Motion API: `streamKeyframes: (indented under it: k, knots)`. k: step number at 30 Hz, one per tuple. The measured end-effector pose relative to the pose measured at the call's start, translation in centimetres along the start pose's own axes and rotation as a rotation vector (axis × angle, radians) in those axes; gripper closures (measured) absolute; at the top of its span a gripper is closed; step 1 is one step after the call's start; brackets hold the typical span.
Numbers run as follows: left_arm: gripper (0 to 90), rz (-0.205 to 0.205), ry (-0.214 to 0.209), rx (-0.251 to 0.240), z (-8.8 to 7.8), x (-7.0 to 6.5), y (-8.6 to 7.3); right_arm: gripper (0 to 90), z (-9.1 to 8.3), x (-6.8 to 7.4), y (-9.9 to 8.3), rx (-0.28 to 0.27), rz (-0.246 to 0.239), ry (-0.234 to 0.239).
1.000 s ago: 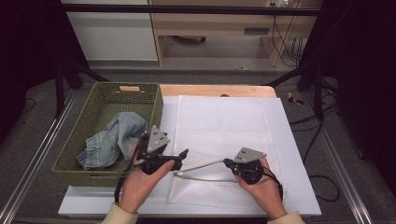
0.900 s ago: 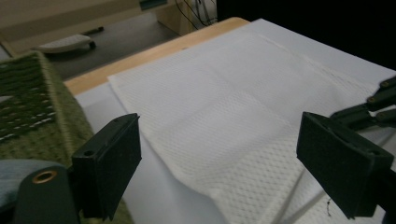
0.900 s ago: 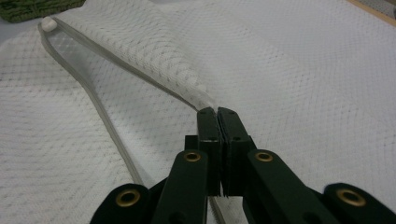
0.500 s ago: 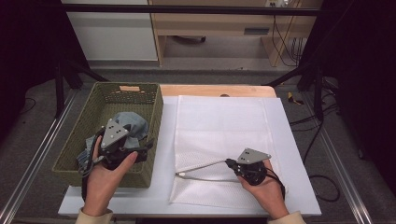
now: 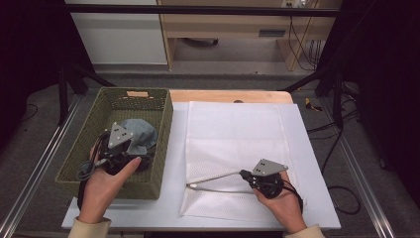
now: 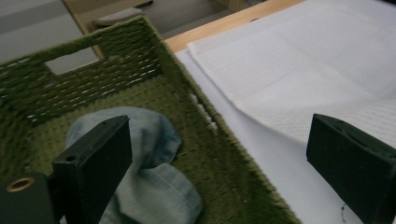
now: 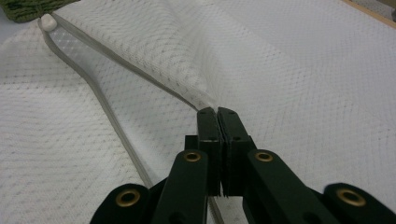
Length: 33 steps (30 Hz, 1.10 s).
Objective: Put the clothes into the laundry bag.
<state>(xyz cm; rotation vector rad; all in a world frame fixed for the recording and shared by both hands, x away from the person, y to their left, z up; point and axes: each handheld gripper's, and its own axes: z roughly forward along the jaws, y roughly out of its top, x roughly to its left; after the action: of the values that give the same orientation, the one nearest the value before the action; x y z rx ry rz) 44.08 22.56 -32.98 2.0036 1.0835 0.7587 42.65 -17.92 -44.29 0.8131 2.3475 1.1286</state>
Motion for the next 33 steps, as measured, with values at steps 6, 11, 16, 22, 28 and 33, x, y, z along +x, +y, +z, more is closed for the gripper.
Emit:
streamKeyframes:
  k: [6, 11, 16, 22, 28, 33]
  knots:
    - [6.5, 0.05, 0.095, 0.056, -0.2, 1.1, 1.2, 89.0, 0.1, -0.2, -0.2, 0.028, -0.002, -0.026]
    - [7.0, 0.106, 0.104, 0.157, 0.1, 1.8, 1.3, 89.0, -0.1, 0.0, -0.2, 0.019, -0.006, -0.013]
    - [8.8, 0.134, 0.072, 0.211, -0.1, 2.5, 1.1, 89.0, -0.2, 0.1, -0.2, 0.014, -0.007, -0.017]
    - [8.6, 0.094, 0.052, 0.19, -0.7, 3.9, 1.6, 89.0, -0.1, 0.1, -0.3, 0.021, -0.006, -0.023]
    - [8.0, 0.038, 0.05, 0.19, -0.4, 5.0, 1.5, 88.9, 0.0, 0.1, -0.3, 0.022, -0.008, -0.022]
    - [7.8, 0.008, 0.054, 0.198, 0.2, 5.9, 1.6, 88.8, 0.0, 0.1, -0.3, 0.023, -0.007, -0.022]
